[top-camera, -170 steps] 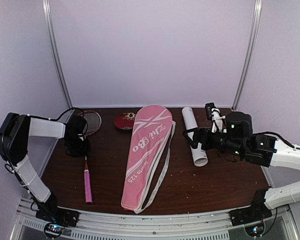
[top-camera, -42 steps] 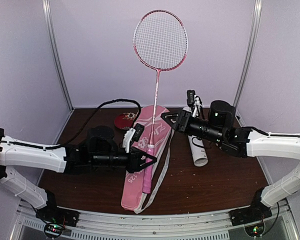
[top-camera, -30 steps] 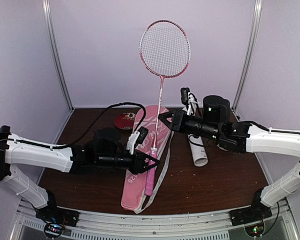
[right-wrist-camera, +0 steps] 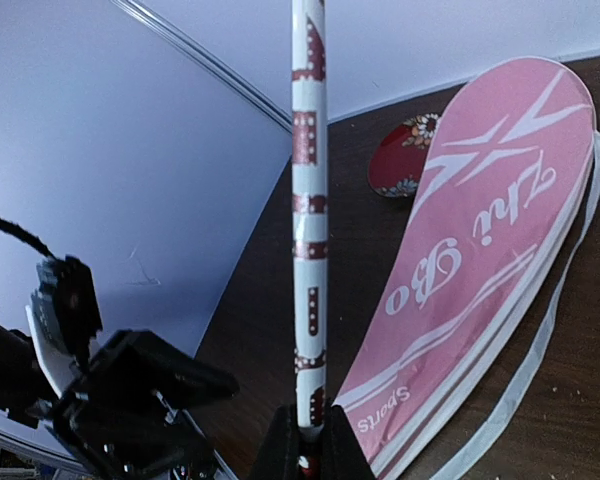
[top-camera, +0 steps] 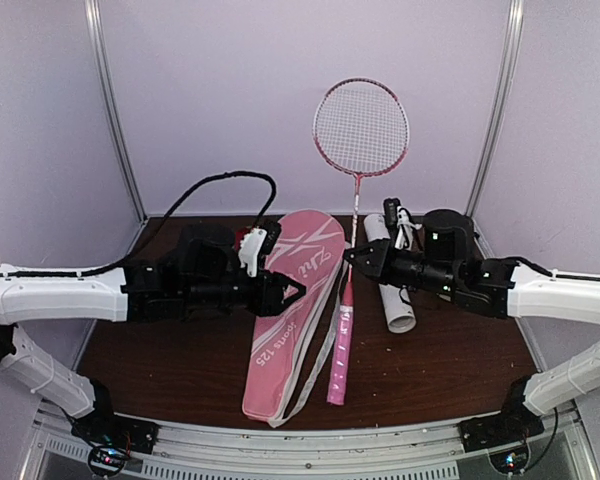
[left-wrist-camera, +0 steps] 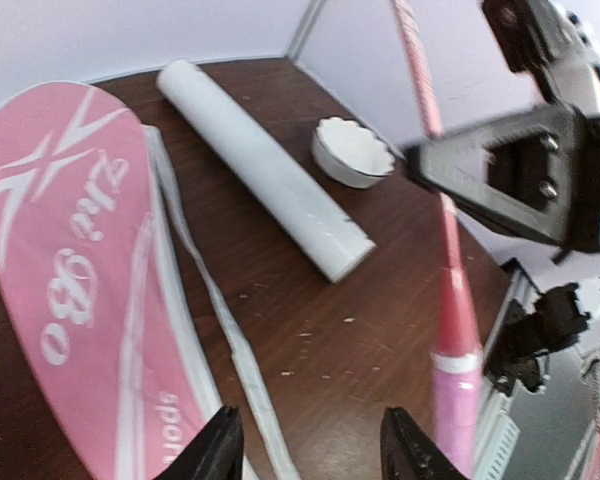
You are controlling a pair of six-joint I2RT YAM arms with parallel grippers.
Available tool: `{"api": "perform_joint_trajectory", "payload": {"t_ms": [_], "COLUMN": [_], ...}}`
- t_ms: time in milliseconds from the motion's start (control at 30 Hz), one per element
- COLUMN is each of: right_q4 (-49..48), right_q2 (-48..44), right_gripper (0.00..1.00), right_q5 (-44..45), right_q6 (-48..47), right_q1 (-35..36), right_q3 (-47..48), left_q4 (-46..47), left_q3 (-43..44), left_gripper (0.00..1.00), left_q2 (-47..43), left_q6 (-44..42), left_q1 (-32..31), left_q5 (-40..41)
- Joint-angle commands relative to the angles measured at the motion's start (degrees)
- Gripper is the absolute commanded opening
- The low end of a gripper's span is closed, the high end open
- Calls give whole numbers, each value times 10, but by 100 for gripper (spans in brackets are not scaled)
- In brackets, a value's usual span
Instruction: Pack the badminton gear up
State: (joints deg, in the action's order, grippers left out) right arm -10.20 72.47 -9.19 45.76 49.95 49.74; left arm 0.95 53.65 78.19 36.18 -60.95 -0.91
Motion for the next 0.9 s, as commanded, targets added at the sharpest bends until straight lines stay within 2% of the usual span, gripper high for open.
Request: {"api": "perform_joint_trajectory", "payload": {"t_ms": [0,133,233,500,733,867], "right_q4": [118,174,215,335,428,493], "right_q2": [-53,-93,-132,-231,-265,-305], "right_gripper": [0,0,0,0,0,0], "right_q5": [-25,-59,-68,-44,-66,-67], "right_q6": [26,48,59,52,41,39], "right_q1": [-6,-6,-6,-6,-6,-5], "right_q3": [-36,-81,-110,-138,-123,-117], "left_q4": [-175,-247,-256,-310,-347,-345], "left_q3": [59,128,158,279,357,365], "left_gripper": [48,43,40,35,38,38], "left_q2": [45,137,186,318,389,406], "left_q6": [-51,-85,-103,-135,-142,-128], "left_q1": [47,59,51,37,37,38], "left_q5": [88,85,64,76,86,103]}}
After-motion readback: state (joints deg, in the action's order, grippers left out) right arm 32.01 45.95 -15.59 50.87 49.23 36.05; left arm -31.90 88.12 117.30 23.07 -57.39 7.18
